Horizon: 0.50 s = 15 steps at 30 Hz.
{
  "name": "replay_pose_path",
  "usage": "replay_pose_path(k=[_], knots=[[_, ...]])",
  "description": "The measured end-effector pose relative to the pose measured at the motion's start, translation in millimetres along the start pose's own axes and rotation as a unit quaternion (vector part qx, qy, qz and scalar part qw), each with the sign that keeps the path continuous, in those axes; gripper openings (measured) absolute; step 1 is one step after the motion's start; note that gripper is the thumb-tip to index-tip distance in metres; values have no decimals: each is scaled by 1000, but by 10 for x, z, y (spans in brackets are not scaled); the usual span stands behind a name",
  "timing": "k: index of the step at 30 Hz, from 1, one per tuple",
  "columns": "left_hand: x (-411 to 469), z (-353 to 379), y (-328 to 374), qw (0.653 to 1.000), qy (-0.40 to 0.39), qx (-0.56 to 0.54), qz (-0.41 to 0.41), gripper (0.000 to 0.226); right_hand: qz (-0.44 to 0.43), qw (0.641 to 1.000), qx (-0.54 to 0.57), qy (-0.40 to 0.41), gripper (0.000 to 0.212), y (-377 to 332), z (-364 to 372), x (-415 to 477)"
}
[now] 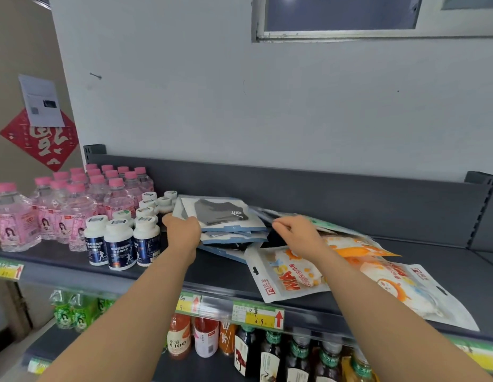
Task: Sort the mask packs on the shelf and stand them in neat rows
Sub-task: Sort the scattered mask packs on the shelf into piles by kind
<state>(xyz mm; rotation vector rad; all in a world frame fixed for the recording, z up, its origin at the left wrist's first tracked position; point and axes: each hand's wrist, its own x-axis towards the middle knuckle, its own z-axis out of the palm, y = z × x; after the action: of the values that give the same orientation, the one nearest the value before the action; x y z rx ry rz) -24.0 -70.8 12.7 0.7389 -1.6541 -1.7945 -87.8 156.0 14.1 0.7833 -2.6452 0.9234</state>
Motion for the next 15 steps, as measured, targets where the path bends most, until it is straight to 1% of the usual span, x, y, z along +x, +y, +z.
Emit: replay_pose_path(k=[3, 6, 8, 9, 12, 13, 15], knots=[[-28, -5, -17, 999, -36, -10, -22, 54, -23, 997, 42, -67, 29, -102, 36, -55], [-60, -32, -72, 996, -76, -2, -48, 58, 19, 988, 66, -138, 37, -98, 85, -81], [-73, -59, -132, 994, -84, -8, -70, 59, 41, 984, 62, -164, 37, -58, 130, -92], [-77, -65, -160, 993, -87, -9, -75, 64, 47, 982, 56, -171, 36, -52, 150, -95], [-103, -55, -230, 994, -97, 3, -56, 90, 47, 978, 70, -192, 38, -110, 192, -93], [-112, -41, -251, 994, -97, 4, -44, 93, 43, 976, 79, -199, 39, -145, 206, -84], [-122, -15, -273, 996, -88, 3, -24, 91, 40, 973, 101, -205, 40, -207, 230, -61]])
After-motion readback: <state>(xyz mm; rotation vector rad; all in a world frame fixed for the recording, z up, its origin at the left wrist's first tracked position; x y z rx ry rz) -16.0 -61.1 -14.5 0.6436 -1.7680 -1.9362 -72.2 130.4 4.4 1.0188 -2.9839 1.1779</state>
